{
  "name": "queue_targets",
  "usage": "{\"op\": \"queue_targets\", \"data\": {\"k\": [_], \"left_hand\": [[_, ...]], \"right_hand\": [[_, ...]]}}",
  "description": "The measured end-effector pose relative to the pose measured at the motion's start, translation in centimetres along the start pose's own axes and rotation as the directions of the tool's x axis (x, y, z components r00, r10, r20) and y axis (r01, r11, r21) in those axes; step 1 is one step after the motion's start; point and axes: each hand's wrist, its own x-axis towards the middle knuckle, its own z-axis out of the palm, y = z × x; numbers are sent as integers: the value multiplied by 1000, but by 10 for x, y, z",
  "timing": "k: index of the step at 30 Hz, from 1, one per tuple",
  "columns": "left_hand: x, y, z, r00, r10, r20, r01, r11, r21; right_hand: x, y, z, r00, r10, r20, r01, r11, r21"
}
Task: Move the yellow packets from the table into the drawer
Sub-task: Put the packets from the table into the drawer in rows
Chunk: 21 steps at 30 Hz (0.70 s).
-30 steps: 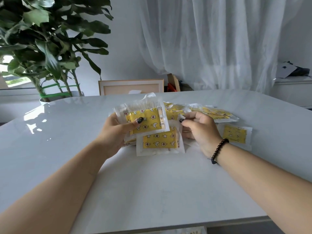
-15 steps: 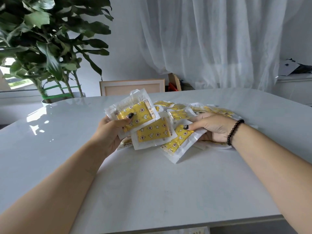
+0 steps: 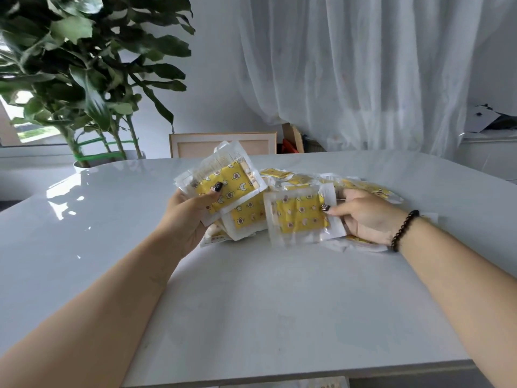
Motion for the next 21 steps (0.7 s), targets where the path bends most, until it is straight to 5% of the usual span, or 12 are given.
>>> {"op": "queue_targets", "data": {"k": [5,10,17,21], "left_hand": [[-4,-4,5,992,-38,121,38,999,2],[-10,-10,12,976,-73,206,62,996,62],[-14,-16,17,964,-95,249,74,993,91],[-9,-14,14,983,-62,173,51,997,65]], "right_hand": [[11,17,39,945,-169,-282,92,960,-265],[3,27,64,974,-186,-132,108,886,-451],[-6,22,68,981,-182,-67,146,920,-363],[-18,8,69,996,-88,-13,58,754,-654]]}}
